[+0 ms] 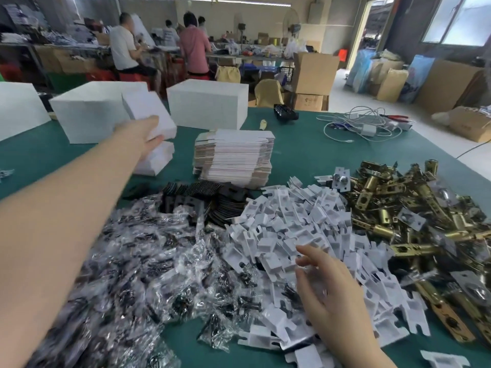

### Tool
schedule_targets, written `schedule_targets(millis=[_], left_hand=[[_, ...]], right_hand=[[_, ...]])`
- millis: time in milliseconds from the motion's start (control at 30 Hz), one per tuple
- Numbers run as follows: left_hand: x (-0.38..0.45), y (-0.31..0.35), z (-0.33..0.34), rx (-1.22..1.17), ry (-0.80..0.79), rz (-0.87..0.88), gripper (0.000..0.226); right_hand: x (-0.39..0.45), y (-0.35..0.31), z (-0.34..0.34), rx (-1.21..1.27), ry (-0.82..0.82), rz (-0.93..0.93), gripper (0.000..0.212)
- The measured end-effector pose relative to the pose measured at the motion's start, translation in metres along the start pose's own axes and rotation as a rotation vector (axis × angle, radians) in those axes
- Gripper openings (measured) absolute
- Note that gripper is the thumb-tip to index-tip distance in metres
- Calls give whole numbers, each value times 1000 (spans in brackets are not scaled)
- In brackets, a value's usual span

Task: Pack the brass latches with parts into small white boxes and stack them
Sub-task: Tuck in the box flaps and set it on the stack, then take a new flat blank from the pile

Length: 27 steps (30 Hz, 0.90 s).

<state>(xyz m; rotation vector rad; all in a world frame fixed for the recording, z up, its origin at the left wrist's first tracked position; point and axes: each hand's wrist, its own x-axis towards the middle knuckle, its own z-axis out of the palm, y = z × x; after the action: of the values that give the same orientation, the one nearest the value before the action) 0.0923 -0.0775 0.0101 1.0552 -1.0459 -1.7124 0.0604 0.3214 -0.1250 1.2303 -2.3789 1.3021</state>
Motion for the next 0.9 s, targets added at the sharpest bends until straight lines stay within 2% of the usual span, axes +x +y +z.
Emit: schedule_targets(millis=[167,300,367,467,567,667,833,900], left_hand=[[48,-9,-35,248,-54,-57,41],[68,-14,-42,283,-7,-130,14],[79,-18,-46,305,-14,-129,20],[92,-25,-50,309,25,-97,17],[101,-29,-50,340,53,-53,30],[105,-31,-47,373,60,-40,25],[102,-37,-41,697,197,116,52],[88,-30,-31,823,280,276,51]], right_hand=[[1,5,4,-15,49,-22,49],[2,9,6,-4,64,-16,44],[3,10,7,-8,68,-25,39],[4,9,7,2,84,-25,29],[4,9,8,2,94,-24,27],[4,11,10,6,103,-7,26],[3,9,8,-8,81,7,19],[6,4,3,97,32,106,19]])
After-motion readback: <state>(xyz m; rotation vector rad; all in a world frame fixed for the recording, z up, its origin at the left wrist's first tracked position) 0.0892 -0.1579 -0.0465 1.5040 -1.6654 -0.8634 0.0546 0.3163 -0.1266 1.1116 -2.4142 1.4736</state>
